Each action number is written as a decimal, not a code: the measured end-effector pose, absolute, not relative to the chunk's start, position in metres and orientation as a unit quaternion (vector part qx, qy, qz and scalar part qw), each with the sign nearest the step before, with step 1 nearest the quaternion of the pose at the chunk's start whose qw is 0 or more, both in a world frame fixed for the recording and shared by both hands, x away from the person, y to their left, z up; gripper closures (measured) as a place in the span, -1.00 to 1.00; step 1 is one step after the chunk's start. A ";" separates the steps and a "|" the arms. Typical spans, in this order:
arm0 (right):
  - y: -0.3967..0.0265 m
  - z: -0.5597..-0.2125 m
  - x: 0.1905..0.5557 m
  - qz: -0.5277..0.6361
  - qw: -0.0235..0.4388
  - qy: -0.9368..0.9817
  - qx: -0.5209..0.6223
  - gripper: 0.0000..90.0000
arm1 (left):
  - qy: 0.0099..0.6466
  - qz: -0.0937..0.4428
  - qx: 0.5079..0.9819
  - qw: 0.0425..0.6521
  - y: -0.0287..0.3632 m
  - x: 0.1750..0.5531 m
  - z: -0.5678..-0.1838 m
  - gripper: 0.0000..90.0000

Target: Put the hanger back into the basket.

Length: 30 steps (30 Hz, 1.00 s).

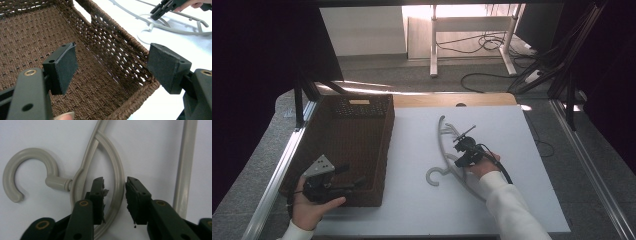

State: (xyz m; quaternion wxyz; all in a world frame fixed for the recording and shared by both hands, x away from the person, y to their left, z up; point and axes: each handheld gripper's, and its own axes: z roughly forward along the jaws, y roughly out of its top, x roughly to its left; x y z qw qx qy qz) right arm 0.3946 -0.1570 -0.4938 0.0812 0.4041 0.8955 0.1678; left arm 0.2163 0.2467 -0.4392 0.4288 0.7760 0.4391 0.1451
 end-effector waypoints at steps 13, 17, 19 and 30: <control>-0.155 -0.497 0.398 0.147 0.084 0.895 0.414 0.77 | 0.438 0.149 0.776 0.429 0.245 0.215 -0.439 -0.46; -0.156 -0.496 0.399 0.149 0.086 0.893 0.417 0.79 | 0.437 0.153 0.773 0.434 0.246 0.214 -0.437 -0.46; -0.158 -0.495 0.400 0.152 0.085 0.891 0.420 0.82 | 0.436 0.153 0.773 0.434 0.246 0.214 -0.437 -0.46; -0.163 -0.484 0.399 0.169 0.083 0.892 0.412 0.83 | 0.439 0.149 0.774 0.432 0.247 0.215 -0.438 -0.46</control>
